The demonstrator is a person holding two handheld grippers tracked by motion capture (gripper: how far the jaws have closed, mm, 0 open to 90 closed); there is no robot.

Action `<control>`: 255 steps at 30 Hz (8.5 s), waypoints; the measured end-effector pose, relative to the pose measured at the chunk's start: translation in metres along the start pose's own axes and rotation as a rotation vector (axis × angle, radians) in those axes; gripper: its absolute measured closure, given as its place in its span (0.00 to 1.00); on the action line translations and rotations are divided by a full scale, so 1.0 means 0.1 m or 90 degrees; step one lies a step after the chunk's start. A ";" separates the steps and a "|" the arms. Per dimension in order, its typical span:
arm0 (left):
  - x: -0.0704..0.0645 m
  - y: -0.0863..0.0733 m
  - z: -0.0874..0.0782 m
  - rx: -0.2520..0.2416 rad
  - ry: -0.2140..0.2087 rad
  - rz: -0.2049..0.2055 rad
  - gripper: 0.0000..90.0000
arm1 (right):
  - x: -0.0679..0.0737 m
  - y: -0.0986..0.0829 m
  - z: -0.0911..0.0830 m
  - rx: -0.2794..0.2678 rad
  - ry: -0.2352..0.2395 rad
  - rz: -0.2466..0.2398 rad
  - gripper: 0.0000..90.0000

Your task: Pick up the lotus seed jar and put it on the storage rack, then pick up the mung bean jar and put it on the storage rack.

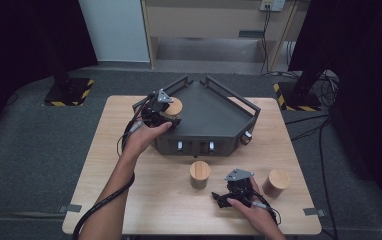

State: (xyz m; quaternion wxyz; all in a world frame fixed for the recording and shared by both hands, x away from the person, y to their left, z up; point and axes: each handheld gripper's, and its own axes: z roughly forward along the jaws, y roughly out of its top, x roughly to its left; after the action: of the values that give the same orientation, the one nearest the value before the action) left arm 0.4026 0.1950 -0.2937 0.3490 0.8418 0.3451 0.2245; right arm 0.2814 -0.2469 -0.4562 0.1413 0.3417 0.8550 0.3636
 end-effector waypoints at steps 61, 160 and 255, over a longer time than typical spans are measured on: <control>0.35 -0.22 0.27 -0.015 -0.077 -0.055 0.27 | 0.00 0.00 0.00 0.001 -0.001 0.002 0.01; -0.44 -2.28 -0.42 0.052 0.006 -0.142 0.04 | 0.01 0.00 0.00 0.001 -0.001 0.002 0.01; -0.51 -2.42 -0.39 0.043 0.016 -0.138 0.01 | 0.22 0.83 0.15 0.036 0.037 -0.052 0.04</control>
State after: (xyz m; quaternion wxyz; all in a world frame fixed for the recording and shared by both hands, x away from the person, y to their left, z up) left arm 0.2426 0.2998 -0.4548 0.3380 0.8080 0.4460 0.1845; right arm 0.3130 -0.1826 -0.4072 0.1213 0.2996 0.8819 0.3432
